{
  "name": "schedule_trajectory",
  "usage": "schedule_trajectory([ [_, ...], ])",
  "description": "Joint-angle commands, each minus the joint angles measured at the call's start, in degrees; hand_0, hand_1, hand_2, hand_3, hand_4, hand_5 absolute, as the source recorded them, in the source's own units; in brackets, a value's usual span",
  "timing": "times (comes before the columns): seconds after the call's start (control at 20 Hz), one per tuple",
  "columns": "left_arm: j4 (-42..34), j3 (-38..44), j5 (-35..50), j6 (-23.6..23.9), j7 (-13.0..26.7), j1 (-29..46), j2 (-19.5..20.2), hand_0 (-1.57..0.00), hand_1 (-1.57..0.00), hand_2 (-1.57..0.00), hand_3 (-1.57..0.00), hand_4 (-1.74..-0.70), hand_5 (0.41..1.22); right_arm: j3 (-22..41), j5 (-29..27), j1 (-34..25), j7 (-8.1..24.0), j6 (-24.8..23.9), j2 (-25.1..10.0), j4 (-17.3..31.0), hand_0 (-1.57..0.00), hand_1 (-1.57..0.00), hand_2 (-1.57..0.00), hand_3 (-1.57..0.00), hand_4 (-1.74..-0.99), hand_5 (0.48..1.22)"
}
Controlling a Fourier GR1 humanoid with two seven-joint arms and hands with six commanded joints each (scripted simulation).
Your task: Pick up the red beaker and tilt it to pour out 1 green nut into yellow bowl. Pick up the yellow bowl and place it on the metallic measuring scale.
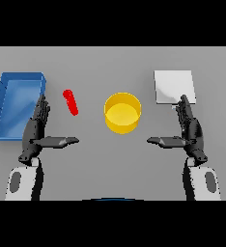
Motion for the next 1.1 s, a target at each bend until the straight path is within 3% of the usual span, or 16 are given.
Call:
schedule_trajectory([
  [0.0, 0.04, 0.11, 0.10, 0.01, 0.02, -0.05, 0.10, 0.00, 0.00, 0.00, 0.00, -1.09, 0.623, 0.00, -0.04, 0.10, -0.07, -0.02, -0.02, -0.07, 0.00, 0.00, 0.00, 0.00, -1.128, 0.660],
  [0.25, 0.44, 1.05, 0.91, -0.48, 0.33, -0.34, 1.13, 0.00, 0.00, 0.00, 0.00, -1.09, 0.623, -0.08, -0.35, 1.11, -0.27, 0.36, -0.35, -0.61, 0.00, 0.00, 0.00, 0.00, -1.128, 0.660],
  [0.3, -2.09, -1.08, -2.20, -0.39, -2.06, 2.33, 2.07, 0.00, 0.00, 0.00, 0.00, -1.09, 0.623, 3.05, 6.07, 3.21, -5.78, -1.20, -1.59, -2.72, 0.00, 0.00, 0.00, 0.00, -1.128, 0.660],
  [0.35, -4.21, -2.81, -4.34, -0.15, -3.00, 4.25, 2.22, 0.00, 0.00, 0.00, 0.00, -1.09, 0.620, 5.18, 10.12, 4.87, -8.58, -1.77, -2.59, -4.26, 0.00, 0.00, 0.00, 0.00, -1.128, 0.663],
  [0.45, -7.24, -4.55, -6.64, 0.27, -2.10, 6.12, 2.65, 0.00, 0.00, 0.00, 0.00, -1.09, 0.615, 7.47, 14.23, 6.18, -8.65, -2.77, -2.86, -6.14, 0.00, 0.00, 0.00, 0.00, -1.126, 0.666],
  [0.5, -7.77, -4.39, -6.52, 0.00, -1.35, 6.57, 3.25, 0.00, 0.00, 0.00, 0.00, -1.10, 0.615, 7.78, 14.68, 7.38, -9.33, -2.66, -3.17, -6.88, 0.00, 0.00, 0.00, 0.00, -1.126, 0.668],
  [0.6, -7.84, -4.97, -7.52, 0.33, 0.65, 6.22, 3.20, 0.00, 0.00, 0.00, 0.00, -1.10, 0.616, 8.16, 15.88, 7.18, -6.86, -3.39, -2.96, -7.55, 0.00, 0.00, 0.00, 0.00, -1.112, 0.659],
  [0.7, -5.99, -5.28, -8.65, 0.72, 1.73, 4.93, 3.02, 0.00, 0.00, 0.00, 0.00, -1.09, 0.612, 8.10, 15.03, 7.20, -7.41, -2.98, -2.58, -7.33, 0.00, 0.00, 0.00, 0.00, -1.121, 0.658],
  [1.05, 6.06, -3.08, -9.94, 2.54, -2.08, -5.10, 2.59, 0.00, 0.00, 0.00, 0.00, -1.15, 0.636, 7.09, 12.93, 6.95, -6.33, -2.39, -2.54, -8.40, 0.00, 0.00, 0.00, 0.00, -1.182, 0.655],
])
